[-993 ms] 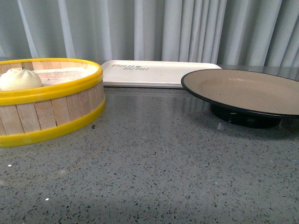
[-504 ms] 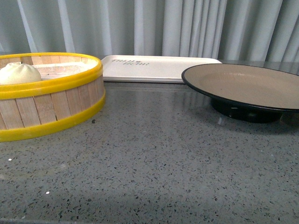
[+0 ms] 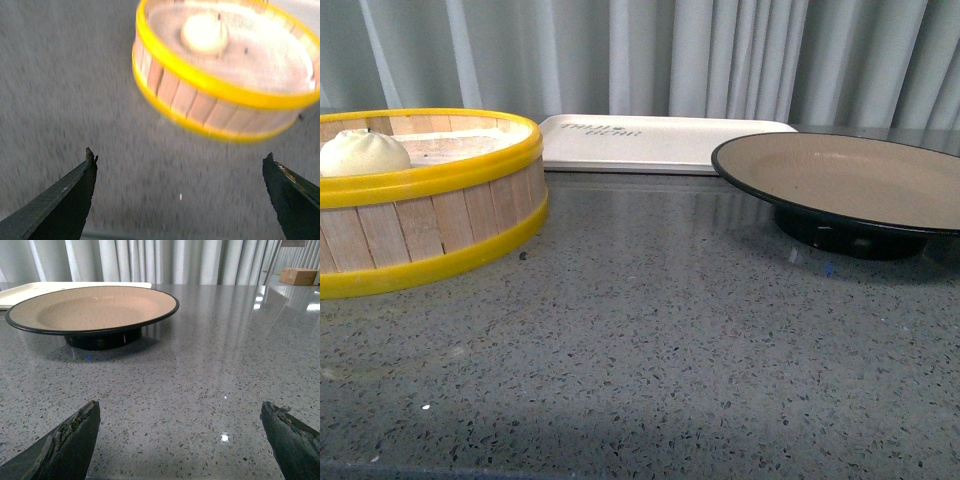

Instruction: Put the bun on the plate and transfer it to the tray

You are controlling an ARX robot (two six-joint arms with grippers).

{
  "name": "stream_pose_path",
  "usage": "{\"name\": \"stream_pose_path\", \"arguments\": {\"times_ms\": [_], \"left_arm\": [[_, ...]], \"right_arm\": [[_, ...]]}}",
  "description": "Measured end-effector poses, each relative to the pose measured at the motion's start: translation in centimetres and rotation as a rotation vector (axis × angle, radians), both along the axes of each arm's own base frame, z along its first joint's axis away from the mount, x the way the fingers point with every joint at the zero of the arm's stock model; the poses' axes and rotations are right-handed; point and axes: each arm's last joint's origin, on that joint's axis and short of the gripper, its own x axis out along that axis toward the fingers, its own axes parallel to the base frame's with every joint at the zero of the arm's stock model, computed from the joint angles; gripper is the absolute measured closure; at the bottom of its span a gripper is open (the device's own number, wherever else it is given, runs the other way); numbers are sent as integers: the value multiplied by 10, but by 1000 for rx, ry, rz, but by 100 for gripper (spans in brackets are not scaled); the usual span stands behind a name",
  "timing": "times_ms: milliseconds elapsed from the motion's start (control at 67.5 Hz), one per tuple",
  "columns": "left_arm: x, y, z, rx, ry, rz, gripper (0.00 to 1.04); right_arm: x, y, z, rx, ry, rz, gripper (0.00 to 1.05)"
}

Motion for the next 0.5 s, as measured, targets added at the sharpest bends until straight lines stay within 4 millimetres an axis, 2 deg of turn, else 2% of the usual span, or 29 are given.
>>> {"name": "stream_pose_path", "arguments": {"times_ms": [74, 119, 207, 356, 504], "left_arm": [[31, -7, 33, 26, -60, -31, 7], [56, -19, 52, 56, -80, -71, 7], [89, -39, 68, 99, -70, -126, 7], [137, -68, 73, 162, -8, -199, 7], [165, -76, 62, 199, 67, -186, 7]], "right_arm": [[0, 0, 0, 0, 0, 0, 8], [0, 0, 0, 0, 0, 0, 8], [0, 0, 0, 0, 0, 0, 8], [0, 0, 0, 0, 0, 0, 8], [0, 0, 0, 0, 0, 0, 8]]}}
